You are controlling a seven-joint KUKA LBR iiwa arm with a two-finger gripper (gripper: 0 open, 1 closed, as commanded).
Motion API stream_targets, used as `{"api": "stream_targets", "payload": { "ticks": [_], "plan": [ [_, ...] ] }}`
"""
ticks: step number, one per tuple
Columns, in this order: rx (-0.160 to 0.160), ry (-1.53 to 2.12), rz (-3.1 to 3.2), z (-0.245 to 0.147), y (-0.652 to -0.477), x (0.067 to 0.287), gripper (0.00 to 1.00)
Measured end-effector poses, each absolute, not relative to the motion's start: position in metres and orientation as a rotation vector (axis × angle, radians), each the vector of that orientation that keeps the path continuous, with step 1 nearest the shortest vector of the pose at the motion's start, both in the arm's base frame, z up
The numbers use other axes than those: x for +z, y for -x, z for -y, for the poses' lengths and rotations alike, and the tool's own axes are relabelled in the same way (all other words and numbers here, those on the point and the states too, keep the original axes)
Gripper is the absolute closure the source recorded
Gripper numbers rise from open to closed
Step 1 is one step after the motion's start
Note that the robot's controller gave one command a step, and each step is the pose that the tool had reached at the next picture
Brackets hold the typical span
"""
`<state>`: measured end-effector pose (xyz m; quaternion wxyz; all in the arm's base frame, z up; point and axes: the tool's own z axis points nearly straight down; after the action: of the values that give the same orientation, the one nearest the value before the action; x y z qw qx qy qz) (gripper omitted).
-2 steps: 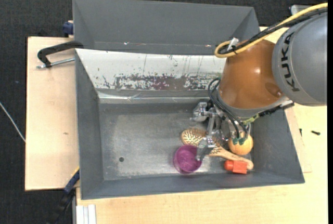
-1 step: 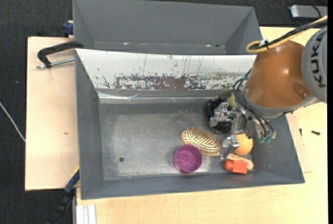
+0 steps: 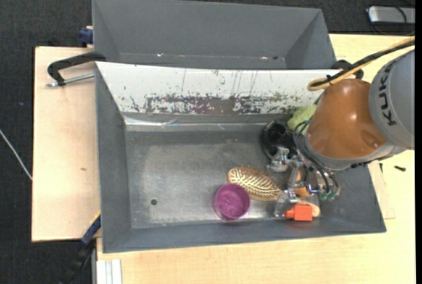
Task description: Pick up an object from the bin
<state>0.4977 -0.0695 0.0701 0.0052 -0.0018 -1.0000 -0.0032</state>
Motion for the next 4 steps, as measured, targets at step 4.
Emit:
{"api": "stream_targets", "payload": {
  "ticks": [4],
  "plan": [
    [-0.002,0.244,3.136,0.074,-0.492,0.086,1.0]
  ]
}}
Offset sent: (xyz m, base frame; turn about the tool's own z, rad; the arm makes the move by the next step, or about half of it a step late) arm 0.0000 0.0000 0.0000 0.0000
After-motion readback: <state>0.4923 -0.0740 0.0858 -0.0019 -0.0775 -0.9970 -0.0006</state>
